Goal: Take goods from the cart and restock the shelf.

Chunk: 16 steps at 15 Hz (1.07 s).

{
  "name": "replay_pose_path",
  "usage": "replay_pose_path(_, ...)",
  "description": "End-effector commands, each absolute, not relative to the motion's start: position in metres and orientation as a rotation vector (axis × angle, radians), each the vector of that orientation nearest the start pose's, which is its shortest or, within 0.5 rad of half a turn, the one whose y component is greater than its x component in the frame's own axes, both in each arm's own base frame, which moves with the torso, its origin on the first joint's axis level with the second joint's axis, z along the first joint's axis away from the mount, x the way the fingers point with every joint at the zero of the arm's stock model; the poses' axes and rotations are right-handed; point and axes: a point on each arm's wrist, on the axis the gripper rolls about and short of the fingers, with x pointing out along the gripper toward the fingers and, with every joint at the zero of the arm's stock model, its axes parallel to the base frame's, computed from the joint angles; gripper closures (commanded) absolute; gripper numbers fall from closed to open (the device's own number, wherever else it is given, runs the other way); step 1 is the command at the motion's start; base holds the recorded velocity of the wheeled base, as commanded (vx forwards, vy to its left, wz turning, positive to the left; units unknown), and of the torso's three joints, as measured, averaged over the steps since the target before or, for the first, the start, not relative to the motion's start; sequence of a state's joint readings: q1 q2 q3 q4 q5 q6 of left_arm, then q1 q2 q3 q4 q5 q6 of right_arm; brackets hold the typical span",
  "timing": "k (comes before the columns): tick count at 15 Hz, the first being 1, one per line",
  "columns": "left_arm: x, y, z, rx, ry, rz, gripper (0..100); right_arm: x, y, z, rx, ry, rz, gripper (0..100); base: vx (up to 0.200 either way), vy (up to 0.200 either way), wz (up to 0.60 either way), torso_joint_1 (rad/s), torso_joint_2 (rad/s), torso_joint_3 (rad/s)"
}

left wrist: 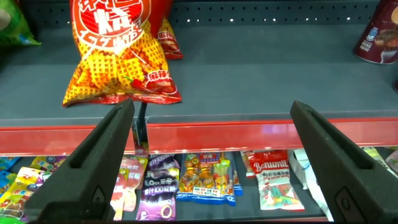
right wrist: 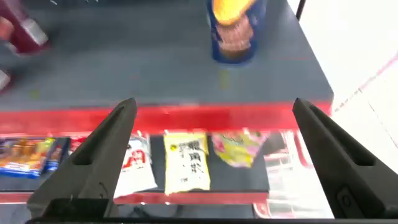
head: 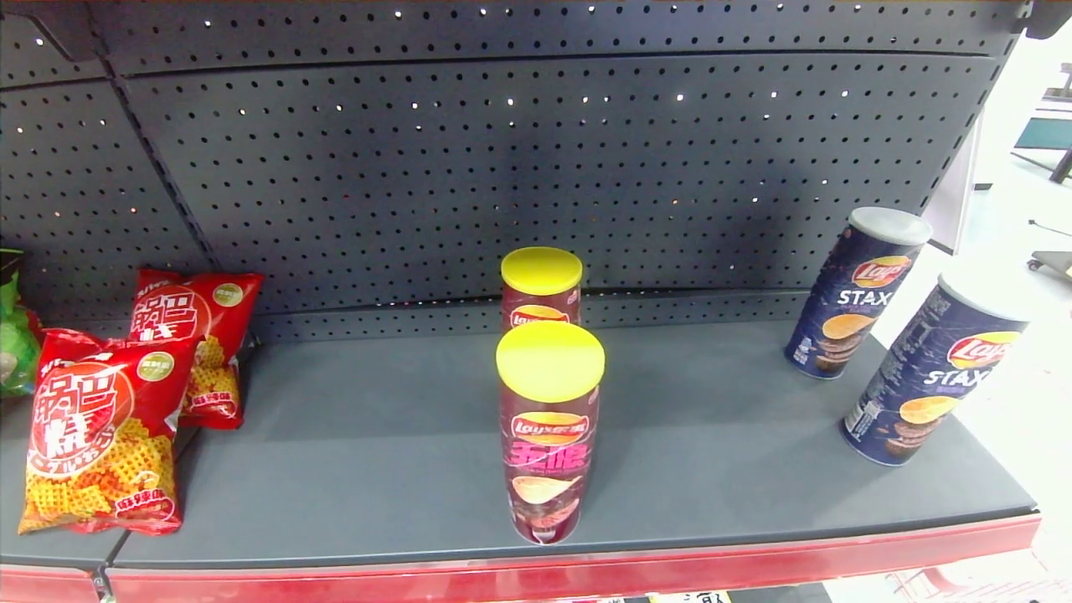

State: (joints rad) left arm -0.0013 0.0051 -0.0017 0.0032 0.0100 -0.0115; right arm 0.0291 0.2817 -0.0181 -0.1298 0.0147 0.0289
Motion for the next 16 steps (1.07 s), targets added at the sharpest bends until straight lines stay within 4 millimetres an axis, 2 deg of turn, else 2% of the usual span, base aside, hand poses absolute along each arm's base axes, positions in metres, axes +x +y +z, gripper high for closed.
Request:
replay_pose_path(1, -0.022, 0.000, 0.076, -0.012, 0.008, 0.009, 0, -0.008, 0.000, 0.083, 0.022, 0.141, 0.003, 0, 0.000, 0.000, 0.00, 0.000, 0.00, 0.000)
replay_pose_path(2, -0.022, 0.000, 0.076, -0.012, 0.008, 0.009, 0, -0.013, 0.001, 0.077, 0.012, 0.158, -0.019, 0, 0.000, 0.000, 0.00, 0.000, 0.00, 0.000)
replay_pose_path(10, -0.022, 0.000, 0.076, -0.012, 0.008, 0.009, 0, -0.023, 0.001, 0.075, 0.003, 0.000, 0.020, 0, 0.000, 0.000, 0.00, 0.000, 0.00, 0.000)
replay_pose_path(16, -0.022, 0.000, 0.076, -0.012, 0.008, 0.009, 0, -0.023, 0.000, 0.076, 0.003, 0.003, -0.003, 0, 0.000, 0.000, 0.00, 0.000, 0.00, 0.000)
